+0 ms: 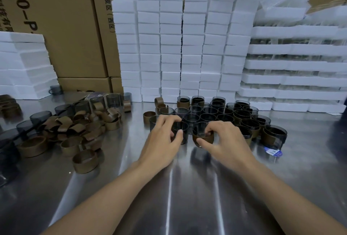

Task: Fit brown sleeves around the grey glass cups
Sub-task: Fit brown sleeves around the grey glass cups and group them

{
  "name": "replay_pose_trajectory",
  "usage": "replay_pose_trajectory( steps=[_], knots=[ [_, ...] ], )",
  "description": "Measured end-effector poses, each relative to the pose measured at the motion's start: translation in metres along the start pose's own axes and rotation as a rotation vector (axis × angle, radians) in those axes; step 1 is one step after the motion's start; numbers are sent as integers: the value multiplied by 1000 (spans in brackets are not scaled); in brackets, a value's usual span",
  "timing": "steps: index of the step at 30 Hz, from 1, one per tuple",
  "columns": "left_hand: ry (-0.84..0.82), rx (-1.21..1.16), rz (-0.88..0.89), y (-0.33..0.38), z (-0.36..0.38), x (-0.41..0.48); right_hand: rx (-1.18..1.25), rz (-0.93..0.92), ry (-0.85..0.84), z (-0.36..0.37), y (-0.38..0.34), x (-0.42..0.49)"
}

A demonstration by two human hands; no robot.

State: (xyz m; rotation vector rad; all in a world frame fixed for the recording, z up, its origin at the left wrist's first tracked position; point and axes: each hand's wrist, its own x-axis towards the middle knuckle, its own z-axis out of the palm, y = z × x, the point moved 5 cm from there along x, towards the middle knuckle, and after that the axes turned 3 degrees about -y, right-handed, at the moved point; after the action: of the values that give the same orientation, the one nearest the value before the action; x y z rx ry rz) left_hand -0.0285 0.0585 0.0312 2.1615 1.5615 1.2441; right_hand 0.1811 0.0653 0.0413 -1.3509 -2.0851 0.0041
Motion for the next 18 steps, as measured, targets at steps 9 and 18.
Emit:
replay_pose_trajectory(
  steps=[9, 18],
  knots=[
    [72, 113, -76, -30, -12, 9, -327, 151, -84, 6, 23, 2],
    [65, 136, -68, -35, -7, 11, -462, 318, -18, -6, 33, -1]
  ],
)
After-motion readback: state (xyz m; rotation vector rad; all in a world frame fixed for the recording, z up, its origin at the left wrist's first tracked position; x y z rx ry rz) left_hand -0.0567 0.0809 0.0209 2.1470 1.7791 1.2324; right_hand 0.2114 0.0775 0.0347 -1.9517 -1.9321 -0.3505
